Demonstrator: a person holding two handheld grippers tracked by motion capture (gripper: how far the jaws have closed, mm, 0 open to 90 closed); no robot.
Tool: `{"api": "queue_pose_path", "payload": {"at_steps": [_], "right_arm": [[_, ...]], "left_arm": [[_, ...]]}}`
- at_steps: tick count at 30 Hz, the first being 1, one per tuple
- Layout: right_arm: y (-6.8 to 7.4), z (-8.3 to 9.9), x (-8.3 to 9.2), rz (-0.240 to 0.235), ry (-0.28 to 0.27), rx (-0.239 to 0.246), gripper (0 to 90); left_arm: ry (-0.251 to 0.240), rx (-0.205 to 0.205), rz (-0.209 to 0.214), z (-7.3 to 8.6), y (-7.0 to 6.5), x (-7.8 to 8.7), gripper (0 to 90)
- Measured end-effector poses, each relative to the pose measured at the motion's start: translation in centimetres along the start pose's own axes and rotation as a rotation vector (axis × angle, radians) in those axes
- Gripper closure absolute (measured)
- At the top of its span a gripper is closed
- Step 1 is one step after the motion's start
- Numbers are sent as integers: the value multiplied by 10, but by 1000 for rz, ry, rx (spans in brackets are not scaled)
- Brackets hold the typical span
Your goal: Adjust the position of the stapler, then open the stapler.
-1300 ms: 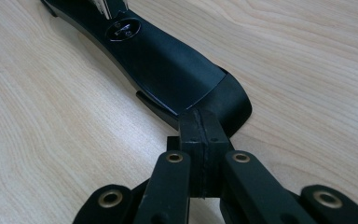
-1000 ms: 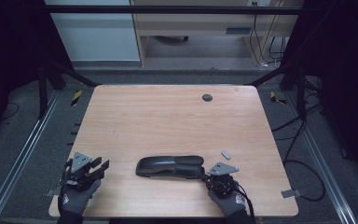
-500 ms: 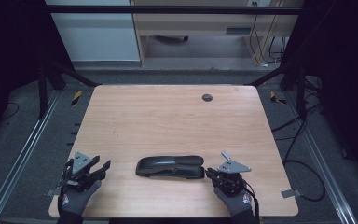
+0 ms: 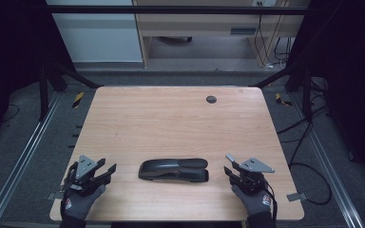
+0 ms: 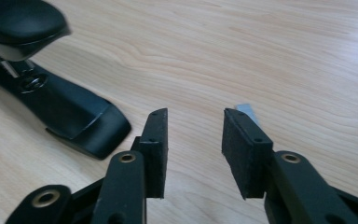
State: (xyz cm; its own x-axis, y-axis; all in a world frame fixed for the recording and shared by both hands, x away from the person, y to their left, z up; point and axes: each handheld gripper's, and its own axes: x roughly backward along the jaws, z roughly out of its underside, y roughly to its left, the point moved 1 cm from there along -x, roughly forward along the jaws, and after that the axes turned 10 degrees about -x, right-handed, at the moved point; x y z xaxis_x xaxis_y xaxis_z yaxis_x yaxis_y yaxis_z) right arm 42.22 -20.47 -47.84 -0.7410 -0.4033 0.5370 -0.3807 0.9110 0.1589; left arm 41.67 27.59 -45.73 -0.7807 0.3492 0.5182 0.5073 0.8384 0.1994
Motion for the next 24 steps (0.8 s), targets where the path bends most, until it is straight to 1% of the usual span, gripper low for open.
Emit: {"api": "queue_pose_path", "payload": {"at_steps": [1,2,3,5,6,7,8,9,10,12,13,14,15,18,20,22,23,24], "right_arm": [[0,0,0,0,0,0,606],[-3,0,1,12,-7,3,598],[-7,-1,3,27,-5,-10,578],[-8,-1,4,33,-7,-10,570],[-13,-2,6,53,-8,-7,554],[-15,-2,7,62,-9,-7,546],[-15,-2,7,62,-9,-7,546],[-19,-2,9,80,-8,-6,532],[-19,-2,9,80,-8,-6,532],[-22,-2,10,94,-8,-7,525],[-25,-2,13,99,-6,-21,516],[-25,-2,13,99,-6,-21,516],[-28,-1,14,107,-10,-18,510],[-30,-1,15,111,-11,-20,507],[-31,-2,14,116,-9,-23,504],[-31,-1,14,118,-6,-25,503],[-31,-1,14,118,-6,-25,503],[-31,-1,14,117,-5,-21,503]], "left_arm": [[0,0,0,0,0,0,498],[-4,-5,10,-1,-1,0,498],[-8,-15,17,-3,-3,0,482],[-12,-23,20,-4,-4,0,462],[-8,-31,22,-6,-5,0,449],[-11,-40,30,-9,-7,1,437],[-11,-40,30,-9,-7,1,426],[-10,-50,34,-12,-9,1,415],[-10,-50,34,-12,-9,1,407],[-9,-63,49,-15,-12,1,392],[-5,-70,52,-17,-14,1,373],[-1,-80,55,-19,-15,2,373],[-8,-88,68,-23,-18,3,361],[-13,-96,77,-27,-21,4,344],[-14,-122,92,-33,-25,6,334],[-16,-142,94,-37,-29,7,331],[-16,-142,94,-37,-29,7,329],[-14,-155,97,-40,-30,8,329]]}}
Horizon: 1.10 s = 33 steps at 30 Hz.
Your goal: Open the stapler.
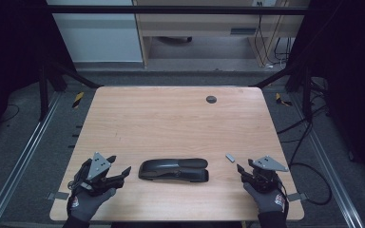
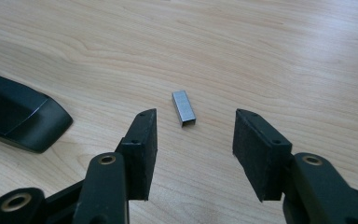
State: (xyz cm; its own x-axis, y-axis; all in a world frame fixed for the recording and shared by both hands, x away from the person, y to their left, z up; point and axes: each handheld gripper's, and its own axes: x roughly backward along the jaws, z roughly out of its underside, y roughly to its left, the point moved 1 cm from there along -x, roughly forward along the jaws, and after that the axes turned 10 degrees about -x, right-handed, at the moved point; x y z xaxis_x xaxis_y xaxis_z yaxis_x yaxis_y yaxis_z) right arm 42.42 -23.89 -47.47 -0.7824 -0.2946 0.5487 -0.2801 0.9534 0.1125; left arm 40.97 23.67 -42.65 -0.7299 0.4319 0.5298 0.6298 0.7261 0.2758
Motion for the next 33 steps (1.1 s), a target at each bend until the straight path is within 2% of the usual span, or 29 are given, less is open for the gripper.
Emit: {"api": "queue_pose_path", "payload": {"at_steps": [4,9,12,15,16,18,20,22,33], "right_arm": [[-1,0,0,0,3,-6,503],[-2,2,1,2,6,-6,501],[-2,2,1,2,6,-5,501],[-4,2,1,5,7,-6,499],[-4,2,1,5,7,-12,499],[-5,3,2,7,7,-11,498],[-6,3,2,8,8,-13,497],[-7,3,1,8,8,-12,496],[-6,3,0,13,13,-4,491]], "left_arm": [[-7,-30,25,-10,-6,0,325],[6,-110,80,-24,-16,-4,324],[8,-128,96,-27,-19,-5,324],[11,-161,100,-35,-25,-8,324],[11,-161,100,-35,-25,-8,324],[9,-192,112,-42,-32,-9,324],[9,-202,115,-44,-34,-10,324],[15,-232,123,-49,-40,-12,324],[3,-292,118,-66,-58,-21,320]]}}
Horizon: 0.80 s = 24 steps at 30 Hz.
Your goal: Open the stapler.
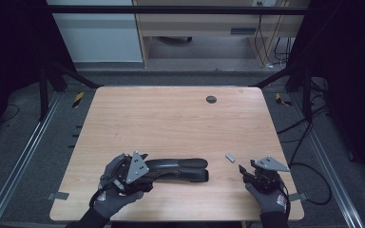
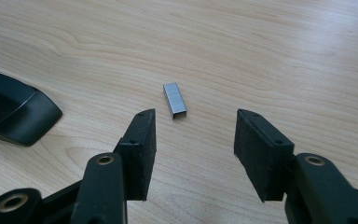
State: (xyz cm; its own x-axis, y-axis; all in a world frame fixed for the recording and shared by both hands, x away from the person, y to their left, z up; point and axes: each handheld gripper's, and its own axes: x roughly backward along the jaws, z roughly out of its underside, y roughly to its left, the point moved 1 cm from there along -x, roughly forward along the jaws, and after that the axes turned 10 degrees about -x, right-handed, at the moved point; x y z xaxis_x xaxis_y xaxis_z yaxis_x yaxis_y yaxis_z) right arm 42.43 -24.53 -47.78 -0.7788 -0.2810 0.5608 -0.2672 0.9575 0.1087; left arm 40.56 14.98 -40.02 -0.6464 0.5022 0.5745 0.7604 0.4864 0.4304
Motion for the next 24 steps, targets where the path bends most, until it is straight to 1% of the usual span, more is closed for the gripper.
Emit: {"api": "queue_pose_path", "payload": {"at_steps": [2,5,6,8,13,15,22,24], "right_arm": [[1,0,0,-1,2,-2,490],[1,0,-1,0,6,5,488],[1,0,-1,0,6,5,488],[1,0,0,3,5,9,487],[1,0,-1,3,4,7,486],[2,0,0,2,9,1,486],[2,0,-1,3,8,1,485],[2,0,-1,2,9,-1,485]], "left_arm": [[-7,-8,0,-4,-3,-3,318],[12,-43,1,-9,-9,-10,308],[12,-43,1,-9,-9,-10,308],[22,-61,0,-12,-14,-14,304],[21,-77,-1,-15,-19,-18,299],[28,-92,-4,-17,-20,-19,297],[36,-120,-10,-22,-26,-22,292],[40,-136,-13,-24,-29,-24,291]]}}
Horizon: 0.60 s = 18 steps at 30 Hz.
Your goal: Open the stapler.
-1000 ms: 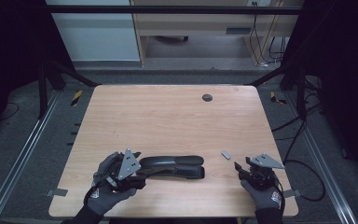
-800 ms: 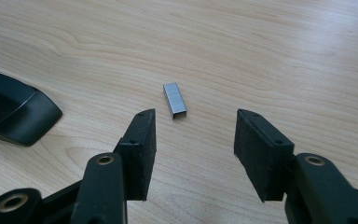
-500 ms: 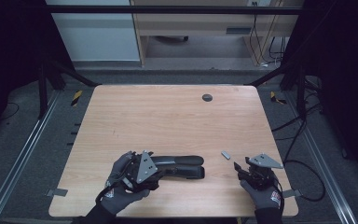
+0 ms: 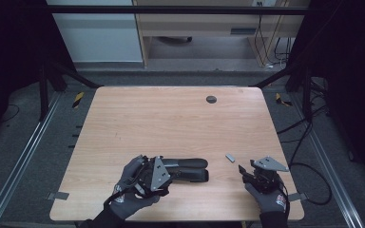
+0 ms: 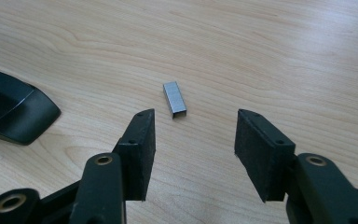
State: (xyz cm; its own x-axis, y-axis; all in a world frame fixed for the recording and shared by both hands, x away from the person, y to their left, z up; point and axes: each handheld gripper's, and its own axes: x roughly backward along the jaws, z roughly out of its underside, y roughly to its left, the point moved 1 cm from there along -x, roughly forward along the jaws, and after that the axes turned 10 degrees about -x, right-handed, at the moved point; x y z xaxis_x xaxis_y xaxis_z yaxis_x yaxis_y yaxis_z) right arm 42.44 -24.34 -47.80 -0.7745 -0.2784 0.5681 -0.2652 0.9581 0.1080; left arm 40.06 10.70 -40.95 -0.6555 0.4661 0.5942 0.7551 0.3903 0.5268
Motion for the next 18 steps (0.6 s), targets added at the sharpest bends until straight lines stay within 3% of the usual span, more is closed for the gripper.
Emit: {"api": "queue_pose_path", "payload": {"at_steps": [10,18], "right_arm": [[0,0,0,0,0,1,485],[0,0,-1,3,-3,9,485]], "left_arm": [[16,-39,-18,-5,-8,-5,285],[41,-95,-42,-9,-16,-10,279]]}}
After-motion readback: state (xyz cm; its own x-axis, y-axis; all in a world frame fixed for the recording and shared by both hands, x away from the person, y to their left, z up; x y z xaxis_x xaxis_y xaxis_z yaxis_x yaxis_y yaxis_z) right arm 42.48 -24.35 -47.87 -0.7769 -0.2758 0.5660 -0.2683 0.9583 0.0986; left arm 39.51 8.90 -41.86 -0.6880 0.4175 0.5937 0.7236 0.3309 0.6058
